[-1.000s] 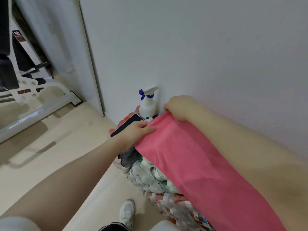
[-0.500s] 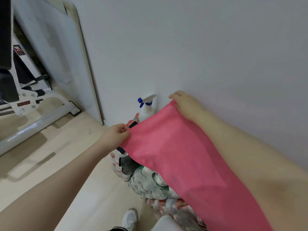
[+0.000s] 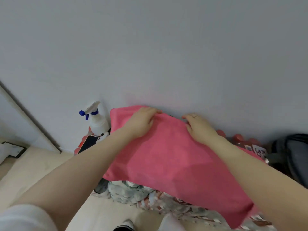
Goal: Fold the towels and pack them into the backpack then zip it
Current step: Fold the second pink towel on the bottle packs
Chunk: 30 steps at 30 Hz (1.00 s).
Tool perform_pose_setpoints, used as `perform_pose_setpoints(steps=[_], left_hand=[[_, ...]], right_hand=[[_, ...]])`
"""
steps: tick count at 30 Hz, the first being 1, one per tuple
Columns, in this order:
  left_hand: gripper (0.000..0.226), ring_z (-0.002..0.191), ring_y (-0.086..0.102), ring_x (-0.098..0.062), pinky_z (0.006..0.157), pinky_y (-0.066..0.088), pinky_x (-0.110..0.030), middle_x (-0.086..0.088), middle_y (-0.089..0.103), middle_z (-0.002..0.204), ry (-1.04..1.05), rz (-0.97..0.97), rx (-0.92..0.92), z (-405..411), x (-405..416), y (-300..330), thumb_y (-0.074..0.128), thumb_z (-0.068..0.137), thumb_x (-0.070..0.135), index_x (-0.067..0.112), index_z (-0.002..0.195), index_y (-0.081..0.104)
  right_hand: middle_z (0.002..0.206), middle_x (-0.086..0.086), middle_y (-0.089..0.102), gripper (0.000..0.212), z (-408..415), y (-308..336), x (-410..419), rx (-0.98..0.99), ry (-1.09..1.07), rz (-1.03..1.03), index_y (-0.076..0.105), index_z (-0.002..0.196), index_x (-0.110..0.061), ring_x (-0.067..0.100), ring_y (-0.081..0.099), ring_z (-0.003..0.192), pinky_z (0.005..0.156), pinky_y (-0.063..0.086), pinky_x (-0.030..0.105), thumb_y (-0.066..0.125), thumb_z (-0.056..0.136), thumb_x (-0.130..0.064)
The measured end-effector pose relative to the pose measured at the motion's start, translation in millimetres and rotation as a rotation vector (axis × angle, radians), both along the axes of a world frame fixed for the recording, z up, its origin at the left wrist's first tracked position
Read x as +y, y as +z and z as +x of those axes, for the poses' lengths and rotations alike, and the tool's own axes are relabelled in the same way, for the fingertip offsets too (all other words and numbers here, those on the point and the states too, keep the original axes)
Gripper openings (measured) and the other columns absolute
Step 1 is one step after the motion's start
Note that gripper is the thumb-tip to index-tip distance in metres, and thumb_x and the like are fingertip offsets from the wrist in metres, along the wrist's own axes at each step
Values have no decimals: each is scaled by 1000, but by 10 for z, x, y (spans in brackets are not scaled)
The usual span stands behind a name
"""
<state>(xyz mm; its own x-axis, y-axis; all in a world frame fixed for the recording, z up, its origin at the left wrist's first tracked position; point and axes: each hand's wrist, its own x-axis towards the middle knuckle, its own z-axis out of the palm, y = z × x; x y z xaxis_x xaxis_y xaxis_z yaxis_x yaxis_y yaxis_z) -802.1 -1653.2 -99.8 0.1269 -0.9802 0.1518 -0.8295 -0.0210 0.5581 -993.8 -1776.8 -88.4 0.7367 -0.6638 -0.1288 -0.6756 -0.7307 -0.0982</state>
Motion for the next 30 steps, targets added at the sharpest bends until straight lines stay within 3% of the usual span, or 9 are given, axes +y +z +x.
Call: perform_pose_setpoints(steps=[3,7,10,13,18,21,25,28,30], left_hand=[[43,120,49,-28,103,35,-34,-8,54,132,-165,12,-140,-271,-423,-49,36,87,6,11,126,52],[40,130,37,-24,104,30,-34,-2,38,145,-174,158,-412,-558,-768,-67,35,97,18,19,137,39],[39,127,38,-26,102,30,-35,-5,46,138,-187,284,-590,-621,-847,-62,44,93,29,16,130,43],[31,122,39,-25,98,31,-33,-4,53,127,-221,224,-691,-602,-830,-52,44,93,28,13,119,52],[25,102,57,-29,80,41,-33,-13,64,109,-126,233,-457,-292,-629,29,50,91,33,12,104,57],[25,99,59,-29,83,42,-34,-13,65,106,-36,271,-440,-3,-438,52,51,90,34,13,101,58],[30,104,55,-27,89,39,-33,-8,64,109,151,402,-594,267,-219,142,44,91,41,20,106,58],[26,103,56,-30,82,44,-35,-13,63,107,288,392,-404,212,-111,304,43,92,34,17,98,62],[24,92,56,-33,73,42,-34,-18,63,93,323,267,-217,61,-132,456,47,89,26,10,74,55]], right_hand=[[139,9,45,42,-429,-97,-37,83,-106,-46,39,136,-14,29,45,124,104,35,39,42,94,-21],[138,7,45,40,-736,-120,-51,64,-223,-71,40,135,-18,29,45,123,103,31,36,41,95,-23],[129,11,49,37,-860,-90,-106,80,-237,-103,44,130,-14,31,49,118,96,37,37,44,94,-26],[126,11,52,33,-1035,-51,-153,137,-242,-46,46,123,-12,29,51,116,91,40,38,44,94,-29],[114,11,59,23,-1397,105,-207,280,-239,-63,57,108,-16,29,54,108,86,39,35,46,89,-23],[118,9,57,26,-1482,113,-223,330,-260,-142,56,111,-15,29,54,111,91,37,37,43,93,-27],[118,20,59,28,-1374,242,-216,90,-496,-66,48,108,-6,34,57,109,85,44,40,36,98,-29],[106,22,61,32,-1152,388,-208,-76,-561,72,54,96,-2,33,58,101,78,44,35,39,98,-30],[73,13,56,30,-934,490,-163,-225,-584,230,53,70,-9,25,55,75,58,38,29,49,94,-25]])
